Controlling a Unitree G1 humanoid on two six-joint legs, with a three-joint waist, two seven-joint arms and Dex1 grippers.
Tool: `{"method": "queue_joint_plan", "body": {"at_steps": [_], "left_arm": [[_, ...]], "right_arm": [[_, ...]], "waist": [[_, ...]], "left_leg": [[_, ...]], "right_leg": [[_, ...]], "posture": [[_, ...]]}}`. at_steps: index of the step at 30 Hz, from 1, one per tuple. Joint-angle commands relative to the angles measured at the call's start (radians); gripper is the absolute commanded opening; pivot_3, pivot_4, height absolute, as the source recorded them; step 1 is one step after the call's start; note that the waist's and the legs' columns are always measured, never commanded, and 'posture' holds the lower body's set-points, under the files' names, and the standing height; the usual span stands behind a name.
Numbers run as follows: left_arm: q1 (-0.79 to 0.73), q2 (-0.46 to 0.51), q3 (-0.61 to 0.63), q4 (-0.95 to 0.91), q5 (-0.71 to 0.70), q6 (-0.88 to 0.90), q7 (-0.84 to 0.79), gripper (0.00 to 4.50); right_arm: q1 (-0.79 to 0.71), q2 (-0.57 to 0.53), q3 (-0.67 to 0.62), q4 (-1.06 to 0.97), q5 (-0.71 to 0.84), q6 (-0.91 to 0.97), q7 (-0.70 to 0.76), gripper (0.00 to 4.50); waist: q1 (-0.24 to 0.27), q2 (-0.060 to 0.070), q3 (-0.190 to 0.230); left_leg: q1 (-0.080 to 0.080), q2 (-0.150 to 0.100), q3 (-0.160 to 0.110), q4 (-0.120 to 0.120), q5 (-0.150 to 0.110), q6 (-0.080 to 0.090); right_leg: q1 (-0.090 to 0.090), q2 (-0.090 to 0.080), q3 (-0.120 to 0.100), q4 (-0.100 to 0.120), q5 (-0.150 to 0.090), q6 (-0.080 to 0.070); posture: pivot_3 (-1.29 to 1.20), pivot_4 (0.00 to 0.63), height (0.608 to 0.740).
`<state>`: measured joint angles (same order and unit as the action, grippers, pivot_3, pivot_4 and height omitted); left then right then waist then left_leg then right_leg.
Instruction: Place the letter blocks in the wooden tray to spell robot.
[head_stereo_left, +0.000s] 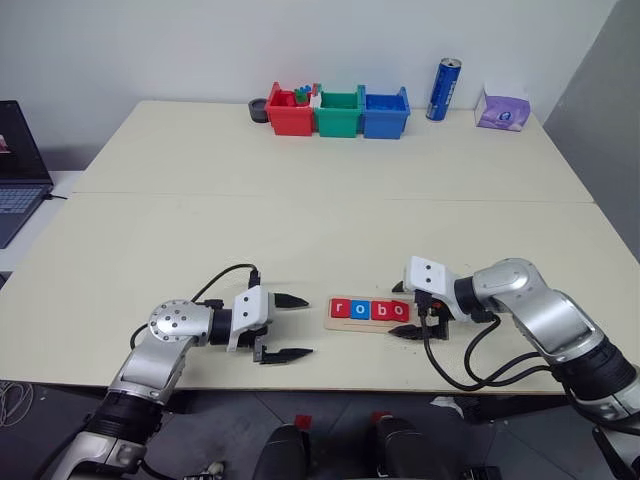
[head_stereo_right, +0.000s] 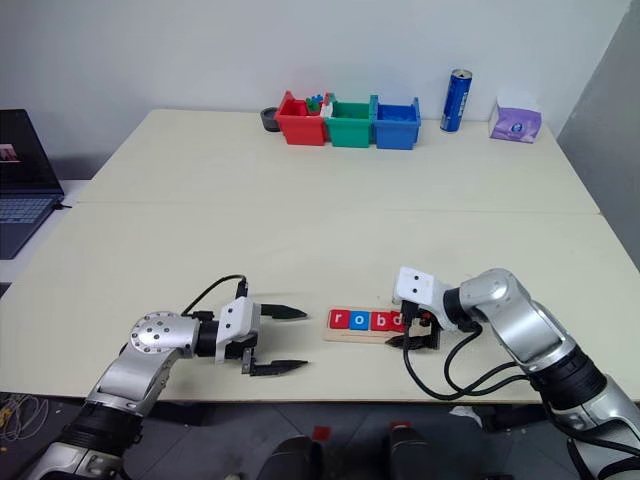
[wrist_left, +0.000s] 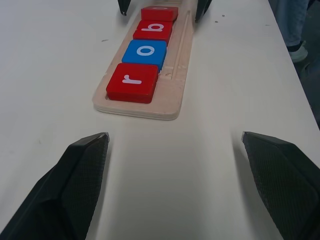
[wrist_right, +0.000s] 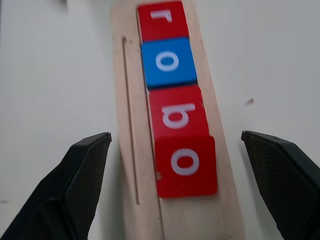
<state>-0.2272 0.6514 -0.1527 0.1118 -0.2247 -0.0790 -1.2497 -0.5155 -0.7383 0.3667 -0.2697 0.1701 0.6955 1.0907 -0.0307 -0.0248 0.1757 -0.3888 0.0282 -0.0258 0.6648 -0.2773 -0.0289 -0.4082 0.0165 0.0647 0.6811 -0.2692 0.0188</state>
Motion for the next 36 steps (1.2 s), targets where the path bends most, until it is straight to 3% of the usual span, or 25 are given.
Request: {"method": "queue_joint_plan", "body": {"at_steps": [1,8,12,19,21,36], "left_arm": [[0.005,0.002,0.012,-0.017,-0.003,-0.019,0.009,4.50],[0.012,0.006,0.014,-0.018,-0.004,-0.019,0.013,4.50],[0.006,0.007,0.011,-0.010,-0.002,-0.023,0.011,4.50],[-0.011,-0.001,0.002,0.007,0.003,-0.032,0.008,4.50],[-0.012,-0.003,0.000,0.010,0.006,-0.036,0.009,4.50],[0.002,-0.002,0.003,0.000,0.012,-0.038,0.020,4.50]], "right_arm": [[0.030,-0.013,-0.118,-0.123,0.087,0.076,-0.021,4.48],[0.188,-0.020,-0.215,-0.261,0.111,0.132,-0.143,4.48],[0.229,-0.011,-0.206,-0.284,0.096,0.111,-0.203,3.24],[0.170,0.050,-0.113,-0.282,0.069,0.125,-0.271,0.60],[0.142,0.045,-0.078,-0.257,0.042,0.119,-0.279,0.02],[0.070,-0.004,0.034,-0.156,-0.057,0.041,-0.223,0.02]], "waist": [[0.000,0.000,0.000],[0.002,0.000,0.000],[0.001,0.000,0.000],[-0.002,0.000,0.000],[-0.001,0.000,0.000],[-0.001,0.000,0.000]], "left_leg": [[0.000,0.000,0.000,0.000,0.000,0.000],[-0.001,0.000,0.000,0.000,0.000,0.000],[-0.001,0.000,0.000,0.000,0.000,0.000],[0.000,0.000,0.000,0.000,0.000,0.000],[0.000,0.000,0.000,0.000,0.000,0.000],[-0.001,0.000,0.000,0.000,0.000,0.000]], "right_leg": [[0.000,0.000,0.000,0.000,0.000,0.000],[0.000,0.000,-0.001,0.000,0.000,0.000],[0.000,0.000,-0.001,0.000,-0.001,0.001],[0.000,0.001,-0.001,0.000,-0.001,0.001],[0.000,0.001,0.000,0.000,-0.001,0.001],[0.000,0.000,-0.001,0.000,0.000,0.000]], "posture": [[0.00,0.150,0.740],[0.00,0.150,0.740],[0.00,0.150,0.740],[0.00,0.150,0.740],[0.00,0.150,0.740],[0.00,0.150,0.740]]}}
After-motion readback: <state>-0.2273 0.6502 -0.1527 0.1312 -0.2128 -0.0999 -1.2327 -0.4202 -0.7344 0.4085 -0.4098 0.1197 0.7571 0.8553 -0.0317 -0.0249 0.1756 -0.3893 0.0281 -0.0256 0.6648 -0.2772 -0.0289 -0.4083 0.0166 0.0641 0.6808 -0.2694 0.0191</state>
